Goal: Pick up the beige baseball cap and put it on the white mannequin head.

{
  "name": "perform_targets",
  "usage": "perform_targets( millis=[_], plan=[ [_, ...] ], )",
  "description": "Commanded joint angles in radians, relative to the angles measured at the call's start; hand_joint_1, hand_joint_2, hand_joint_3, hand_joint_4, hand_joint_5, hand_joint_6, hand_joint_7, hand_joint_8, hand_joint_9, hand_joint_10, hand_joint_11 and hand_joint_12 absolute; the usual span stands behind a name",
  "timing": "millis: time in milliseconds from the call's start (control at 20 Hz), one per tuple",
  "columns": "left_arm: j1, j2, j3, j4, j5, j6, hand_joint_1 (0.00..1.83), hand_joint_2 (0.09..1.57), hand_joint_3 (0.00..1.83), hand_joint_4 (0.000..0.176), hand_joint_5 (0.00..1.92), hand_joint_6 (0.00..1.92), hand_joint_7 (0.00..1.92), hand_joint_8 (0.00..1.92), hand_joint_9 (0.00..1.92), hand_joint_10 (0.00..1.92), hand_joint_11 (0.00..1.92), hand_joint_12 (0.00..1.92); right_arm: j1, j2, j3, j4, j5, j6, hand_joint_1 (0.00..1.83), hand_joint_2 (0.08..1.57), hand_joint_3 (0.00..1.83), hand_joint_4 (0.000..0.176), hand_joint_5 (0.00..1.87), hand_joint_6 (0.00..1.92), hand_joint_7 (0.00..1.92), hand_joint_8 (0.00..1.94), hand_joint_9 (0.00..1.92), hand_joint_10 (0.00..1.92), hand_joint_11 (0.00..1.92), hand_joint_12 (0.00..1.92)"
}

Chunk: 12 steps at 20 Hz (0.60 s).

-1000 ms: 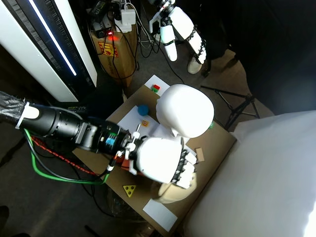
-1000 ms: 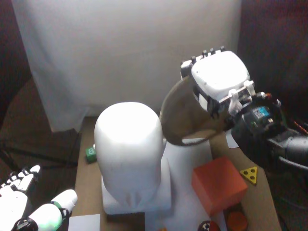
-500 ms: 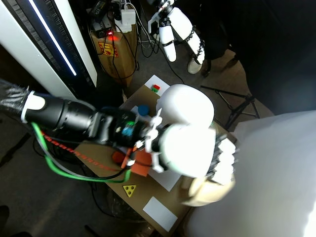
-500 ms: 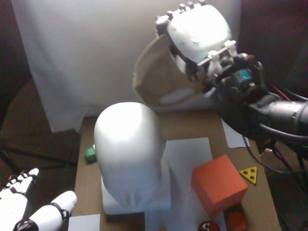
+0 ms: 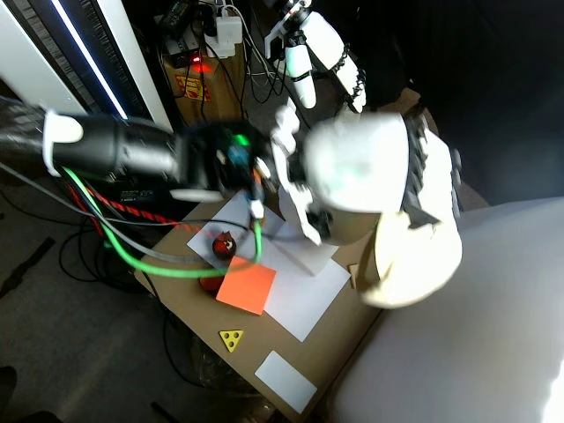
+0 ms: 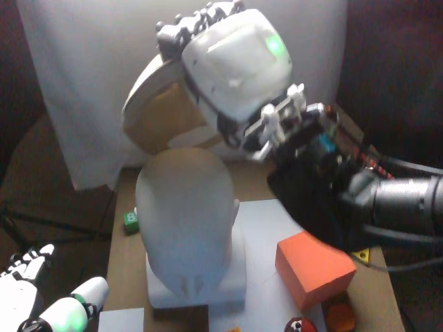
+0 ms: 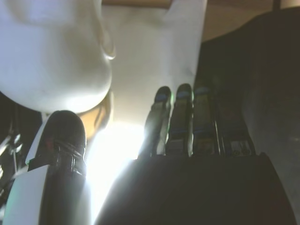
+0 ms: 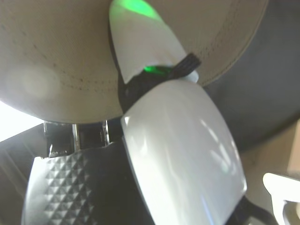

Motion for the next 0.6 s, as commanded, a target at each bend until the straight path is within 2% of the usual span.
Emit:
perform_targets(
  millis=[0,200,300,550],
  plan=[
    [-0.003,0.0,0.0,0.038,-0.102,-0.009,0.0,1.16,0.0,0.025,0.02,0.0,0.0,0.0,0.02,0.0,0.0,0.17,-0.005,0.008,-0.026,-0.049,0.143,-0.023,1.37,1.13,0.0,0.0,0.88,0.95,0.94,1.04,0.92,1.33,0.86,1.38],
    [-0.003,0.001,0.002,0.042,-0.102,-0.009,0.0,1.15,0.0,0.024,0.03,0.01,0.0,0.0,0.02,0.0,0.0,0.14,-0.066,0.033,-0.141,-0.105,0.179,-0.084,1.37,1.13,0.0,0.0,0.88,0.94,0.94,1.03,0.92,1.34,0.86,1.39],
    [0.001,0.001,0.002,0.043,-0.102,-0.009,0.0,1.16,0.0,0.015,0.05,0.01,0.0,0.0,0.01,0.0,0.0,0.13,-0.102,0.047,-0.187,-0.128,0.16,-0.097,1.37,1.13,0.0,0.0,0.88,0.94,0.94,1.03,0.92,1.34,0.87,1.39],
    [0.005,0.0,0.005,0.048,-0.102,-0.017,0.0,1.16,0.0,0.009,0.07,0.0,0.02,0.0,0.04,0.0,0.0,0.23,-0.15,0.063,-0.25,-0.15,0.137,-0.133,1.37,1.13,0.0,0.0,0.9,0.91,0.93,1.03,0.92,1.34,0.87,1.4]
  ],
)
